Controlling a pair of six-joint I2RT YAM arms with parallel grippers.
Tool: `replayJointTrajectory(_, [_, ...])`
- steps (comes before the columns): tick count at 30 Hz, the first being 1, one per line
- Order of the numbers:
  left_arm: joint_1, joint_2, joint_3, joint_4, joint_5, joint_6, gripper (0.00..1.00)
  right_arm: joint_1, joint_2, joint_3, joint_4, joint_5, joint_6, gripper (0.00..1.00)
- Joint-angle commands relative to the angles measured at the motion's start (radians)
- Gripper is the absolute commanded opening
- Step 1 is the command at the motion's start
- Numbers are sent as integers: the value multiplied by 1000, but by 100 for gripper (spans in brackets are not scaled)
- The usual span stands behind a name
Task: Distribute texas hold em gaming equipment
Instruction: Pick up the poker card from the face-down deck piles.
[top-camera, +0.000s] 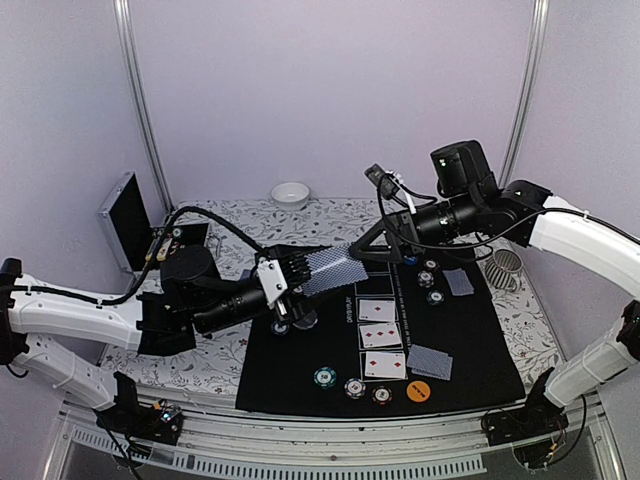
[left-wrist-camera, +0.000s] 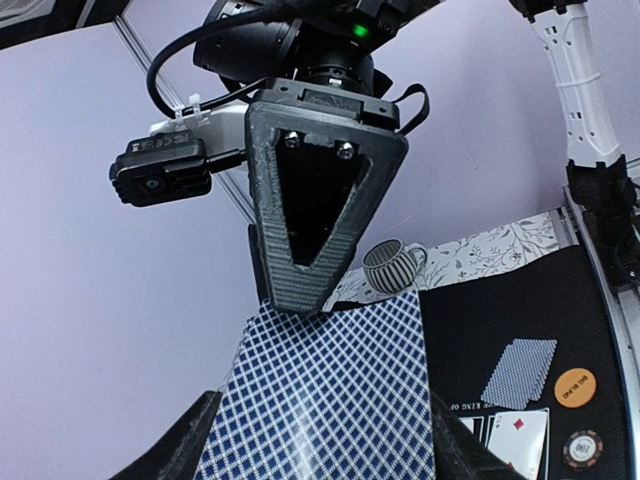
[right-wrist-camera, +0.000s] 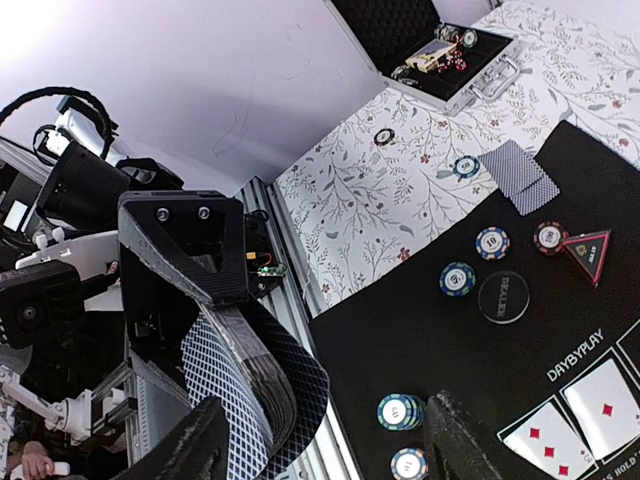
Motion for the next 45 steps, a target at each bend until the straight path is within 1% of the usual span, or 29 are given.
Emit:
replayJointTrajectory(1, [-7,-16,-5,43,-8,-5,61,5,6,13,-1,-12,-7,75])
replayJointTrajectory(3, [-7,-14,-4,44,-8,-5,61,11,11,8,9,-12,-7,78])
replayJointTrajectory(8, [-7,-11,2,44,-9,1,61,13,19,0,7,28,-15,79])
replayJointTrajectory(12, [-7,-14,3,45,-17,4,61,11,5,2,-31,118,-35,75])
replayJointTrajectory(15, [-6,-18,0,45,-18,4,60,4,-12,3,-52,146,-49,73])
replayJointTrajectory(18, [-7,-19,-3,46,-22,4,60,0,-18,7,-56,135,-53,72])
replayJointTrajectory(21, [-6,-15,-3,45,-26,4,60,0,-14,15,-48,32,-64,71])
replayJointTrajectory(24, [-6,-14,-7,44,-34,4,60,0,-19,25,-41,-40,-66,64])
replayJointTrajectory(27, [-7,-14,-12,43,-40,5,60,-11,-34,27,-43,-42,-59,53])
replayJointTrajectory(31, [-6,-15,-13,38,-41,3,60,-22,-44,25,-41,-47,-45,41])
replayJointTrajectory(35, [-7,-14,-12,40,-38,4,60,-23,-34,21,-31,-81,-35,27])
replayJointTrajectory(38, [-7,-13,-14,43,-36,3,60,-23,-32,11,-6,-115,-26,26])
replayJointTrajectory(42, [-7,-10,-12,44,-31,1,60,-23,-26,-11,26,-130,-4,31])
replayJointTrajectory(45, [-7,-8,-10,46,-29,1,60,-22,-12,-17,47,-158,7,31])
